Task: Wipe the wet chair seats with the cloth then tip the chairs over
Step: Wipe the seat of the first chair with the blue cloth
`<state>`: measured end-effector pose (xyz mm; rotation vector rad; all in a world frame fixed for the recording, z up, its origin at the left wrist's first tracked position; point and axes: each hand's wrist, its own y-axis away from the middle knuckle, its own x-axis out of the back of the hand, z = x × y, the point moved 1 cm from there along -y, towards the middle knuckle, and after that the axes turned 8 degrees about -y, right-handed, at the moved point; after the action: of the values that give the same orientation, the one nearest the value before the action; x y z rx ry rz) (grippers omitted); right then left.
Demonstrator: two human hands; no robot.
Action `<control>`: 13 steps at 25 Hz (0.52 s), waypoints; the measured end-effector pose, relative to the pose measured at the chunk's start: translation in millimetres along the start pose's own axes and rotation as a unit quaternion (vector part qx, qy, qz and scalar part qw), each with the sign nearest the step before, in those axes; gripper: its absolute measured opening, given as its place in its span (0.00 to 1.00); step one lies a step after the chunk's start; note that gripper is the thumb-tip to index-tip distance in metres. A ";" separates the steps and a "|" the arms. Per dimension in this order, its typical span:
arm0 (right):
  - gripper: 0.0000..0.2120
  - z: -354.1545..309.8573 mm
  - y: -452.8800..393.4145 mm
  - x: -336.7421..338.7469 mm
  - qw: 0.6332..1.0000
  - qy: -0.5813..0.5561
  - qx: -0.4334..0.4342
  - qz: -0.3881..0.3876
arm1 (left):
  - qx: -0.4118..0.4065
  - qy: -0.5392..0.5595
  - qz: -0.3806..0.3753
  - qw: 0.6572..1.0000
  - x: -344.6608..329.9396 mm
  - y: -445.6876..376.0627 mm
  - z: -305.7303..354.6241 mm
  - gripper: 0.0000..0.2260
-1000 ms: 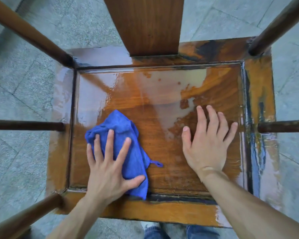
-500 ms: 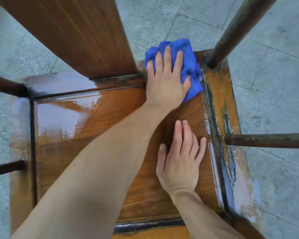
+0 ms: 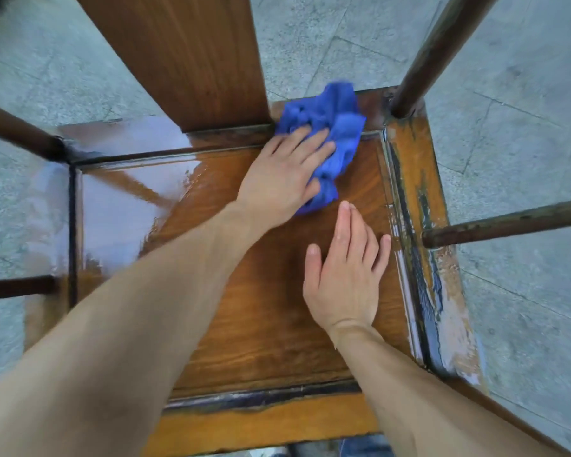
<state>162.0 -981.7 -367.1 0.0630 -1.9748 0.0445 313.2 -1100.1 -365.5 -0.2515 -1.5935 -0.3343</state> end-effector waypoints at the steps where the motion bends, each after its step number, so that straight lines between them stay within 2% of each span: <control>1: 0.33 -1.8 0.9 0.4 1.000 -0.004 0.000 -0.004 | 0.020 -0.001 -0.003 1.000 -2.4 36.1 0.7 0.27; 5: 0.31 -4.9 7.3 5.9 0.998 0.016 0.023 -0.056 | 0.152 -0.024 -0.044 0.987 -1.5 196.5 27.0 0.27; 8: 0.29 4.8 12.7 19.7 0.991 0.047 0.067 -0.105 | 0.235 -0.025 -0.077 0.969 10.9 284.4 53.0 0.32; 11: 0.29 12.6 17.3 27.6 0.987 0.065 0.084 -0.124 | 0.289 -0.020 -0.122 0.949 10.7 285.5 52.2 0.44; 13: 0.29 17.9 18.3 27.0 0.986 0.068 0.085 -0.127 | 0.283 -0.014 -0.109 0.953 7.8 244.2 37.2 0.46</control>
<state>133.8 -965.2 -349.4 0.4121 -1.8095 0.0485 366.4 -859.6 -344.5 0.3648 -1.6799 -0.0317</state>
